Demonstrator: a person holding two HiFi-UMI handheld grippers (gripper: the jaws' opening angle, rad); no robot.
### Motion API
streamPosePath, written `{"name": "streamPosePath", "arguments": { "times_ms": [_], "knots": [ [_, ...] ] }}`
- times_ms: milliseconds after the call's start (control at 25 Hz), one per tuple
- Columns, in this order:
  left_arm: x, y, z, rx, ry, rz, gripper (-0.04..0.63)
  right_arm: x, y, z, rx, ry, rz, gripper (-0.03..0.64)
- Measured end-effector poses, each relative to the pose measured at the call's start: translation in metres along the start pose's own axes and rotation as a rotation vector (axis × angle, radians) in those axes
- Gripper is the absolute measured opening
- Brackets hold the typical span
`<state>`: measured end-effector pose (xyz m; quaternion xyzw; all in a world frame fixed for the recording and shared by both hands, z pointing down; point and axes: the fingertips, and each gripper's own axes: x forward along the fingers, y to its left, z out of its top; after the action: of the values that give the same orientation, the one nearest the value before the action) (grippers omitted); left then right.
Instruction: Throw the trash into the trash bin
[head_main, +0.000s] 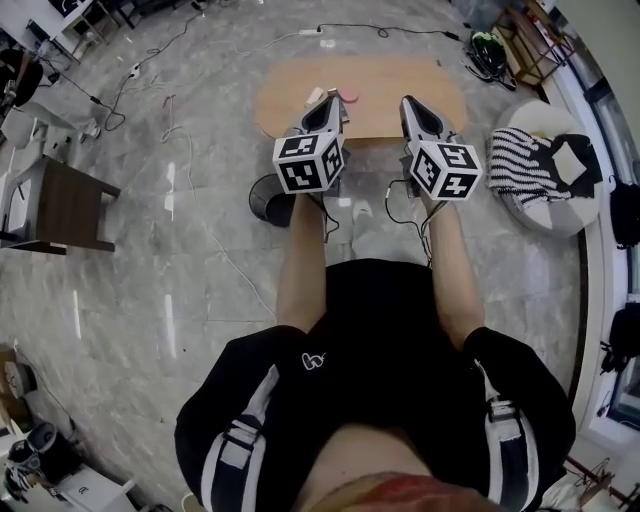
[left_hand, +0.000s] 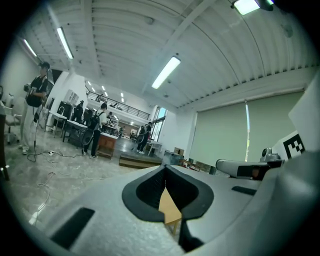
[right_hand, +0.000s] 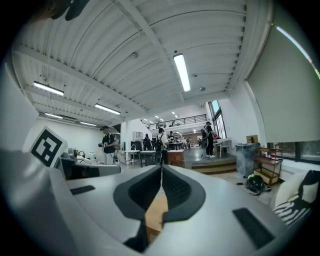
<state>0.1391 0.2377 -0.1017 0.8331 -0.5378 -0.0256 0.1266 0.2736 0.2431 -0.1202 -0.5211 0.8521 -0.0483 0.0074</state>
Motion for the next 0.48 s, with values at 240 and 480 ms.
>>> {"name": "streamPosePath", "arguments": {
  "times_ms": [240,480],
  "knots": [
    [0.078,0.036,-0.006,-0.027,0.018,0.018,0.006,0.07,-0.04,-0.017,-0.001,0.04,0.013,0.012],
    [0.171,0.067,-0.011,-0.099,0.058,0.078,0.006,0.146,-0.105,0.005,0.017,0.028,0.02,0.012]
  ]
}}
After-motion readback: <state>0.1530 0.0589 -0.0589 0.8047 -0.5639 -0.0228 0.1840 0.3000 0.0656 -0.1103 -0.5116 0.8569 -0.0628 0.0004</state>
